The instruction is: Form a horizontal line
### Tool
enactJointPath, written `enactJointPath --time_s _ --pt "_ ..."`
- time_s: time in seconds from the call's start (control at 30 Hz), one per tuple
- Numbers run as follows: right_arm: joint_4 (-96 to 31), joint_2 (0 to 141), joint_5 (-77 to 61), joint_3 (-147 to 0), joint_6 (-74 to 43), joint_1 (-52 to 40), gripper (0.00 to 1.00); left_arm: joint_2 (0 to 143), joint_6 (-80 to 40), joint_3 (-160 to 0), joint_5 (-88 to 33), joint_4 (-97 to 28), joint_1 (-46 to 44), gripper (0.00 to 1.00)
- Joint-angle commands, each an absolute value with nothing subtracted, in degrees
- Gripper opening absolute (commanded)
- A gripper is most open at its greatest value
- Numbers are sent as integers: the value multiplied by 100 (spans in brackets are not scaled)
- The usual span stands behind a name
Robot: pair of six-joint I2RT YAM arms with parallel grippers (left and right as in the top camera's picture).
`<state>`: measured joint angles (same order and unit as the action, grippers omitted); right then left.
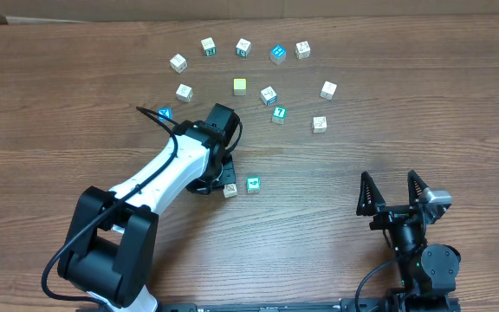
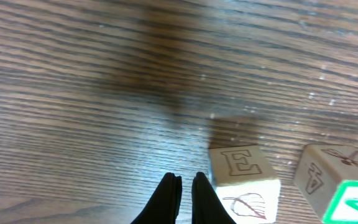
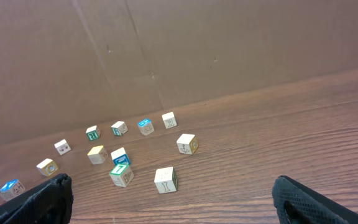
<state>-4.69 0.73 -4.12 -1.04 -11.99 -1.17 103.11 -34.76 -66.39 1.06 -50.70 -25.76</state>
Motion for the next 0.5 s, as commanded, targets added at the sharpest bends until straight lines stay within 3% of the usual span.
enactJointPath --time_s 0.0,0.47 --pt "-443 16 -416 -47 -1192 -99 100 10383 -3470 -6722 102 -5052 -2613 6" --pt "-443 16 -419 -47 -1192 -99 100 10383 -3472 -6563 106 -4971 -2628 5"
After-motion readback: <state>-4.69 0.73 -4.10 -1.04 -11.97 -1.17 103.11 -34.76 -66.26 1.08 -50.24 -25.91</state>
